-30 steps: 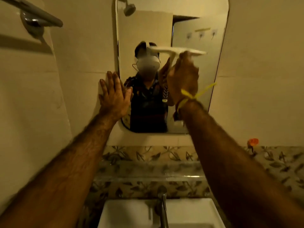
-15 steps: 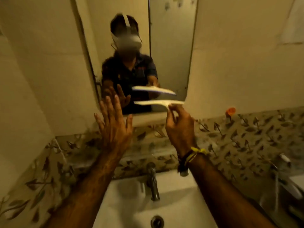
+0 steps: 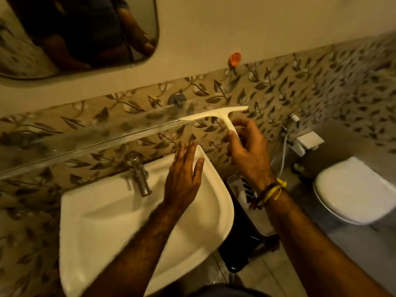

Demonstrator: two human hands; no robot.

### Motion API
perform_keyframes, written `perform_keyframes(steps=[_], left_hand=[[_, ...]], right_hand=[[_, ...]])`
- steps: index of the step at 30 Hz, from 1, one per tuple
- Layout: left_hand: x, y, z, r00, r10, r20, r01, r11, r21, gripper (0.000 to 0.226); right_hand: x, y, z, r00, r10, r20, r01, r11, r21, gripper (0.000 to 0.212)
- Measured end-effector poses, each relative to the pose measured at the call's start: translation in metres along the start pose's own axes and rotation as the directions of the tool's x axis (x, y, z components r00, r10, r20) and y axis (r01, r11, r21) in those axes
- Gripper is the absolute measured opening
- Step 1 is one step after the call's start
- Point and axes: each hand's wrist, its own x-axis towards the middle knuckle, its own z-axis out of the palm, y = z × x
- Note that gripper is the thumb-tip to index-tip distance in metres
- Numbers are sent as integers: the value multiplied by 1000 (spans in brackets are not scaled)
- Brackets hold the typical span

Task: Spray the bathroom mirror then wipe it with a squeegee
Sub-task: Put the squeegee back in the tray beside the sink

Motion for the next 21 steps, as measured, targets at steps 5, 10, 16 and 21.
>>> perform_keyframes(steps=[5,10,16,21], left_hand=[[-11,-14,89,885,-279,372,266,960,87,60],[-1,-14,177,725,-510,464,435,860,266,87],[-11,-11,240,764,-615,195,429,710,559,110],[-16,-18,243,780,-596,191,417,723,551,98]], right_hand=[[-21,63,-50,941,305,-146,-301,952,51,17],[-36,116,-86,840,462,-285,-466,883,55,13],[-34,180,-121,755,573,-318,-607,795,-8,13],[-11,238,-122,681,649,-338,-699,714,-39,16]])
